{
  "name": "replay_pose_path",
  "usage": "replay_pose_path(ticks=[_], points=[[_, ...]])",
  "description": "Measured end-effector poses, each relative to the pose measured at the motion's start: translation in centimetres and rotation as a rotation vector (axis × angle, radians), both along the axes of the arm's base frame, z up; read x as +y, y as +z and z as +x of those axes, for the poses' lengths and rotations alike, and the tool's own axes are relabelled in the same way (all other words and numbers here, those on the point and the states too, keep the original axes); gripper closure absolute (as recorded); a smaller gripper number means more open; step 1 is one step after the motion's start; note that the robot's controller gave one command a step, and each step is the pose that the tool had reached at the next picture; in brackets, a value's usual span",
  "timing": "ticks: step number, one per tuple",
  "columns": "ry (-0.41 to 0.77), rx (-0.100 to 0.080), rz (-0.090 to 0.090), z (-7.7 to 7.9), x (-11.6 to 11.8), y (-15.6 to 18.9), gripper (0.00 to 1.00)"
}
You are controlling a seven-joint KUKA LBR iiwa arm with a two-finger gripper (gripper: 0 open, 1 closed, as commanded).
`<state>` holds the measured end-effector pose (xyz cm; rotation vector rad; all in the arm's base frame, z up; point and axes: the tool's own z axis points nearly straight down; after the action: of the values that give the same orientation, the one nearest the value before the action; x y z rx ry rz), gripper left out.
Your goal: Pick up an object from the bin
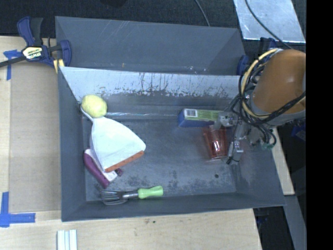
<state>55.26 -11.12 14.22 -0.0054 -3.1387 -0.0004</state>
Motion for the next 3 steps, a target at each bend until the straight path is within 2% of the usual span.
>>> replay_pose_path(ticks=[1,2,3], points=[[0.003,-0.005,-0.001,0.1,0.0,0.3,0.00],[-0.143,-0.030,-0.007,2.0,-2.4,-3.2,0.00],[0.046,-0.013,-0.002,3.0,-3.1,-1.2,0.00]])
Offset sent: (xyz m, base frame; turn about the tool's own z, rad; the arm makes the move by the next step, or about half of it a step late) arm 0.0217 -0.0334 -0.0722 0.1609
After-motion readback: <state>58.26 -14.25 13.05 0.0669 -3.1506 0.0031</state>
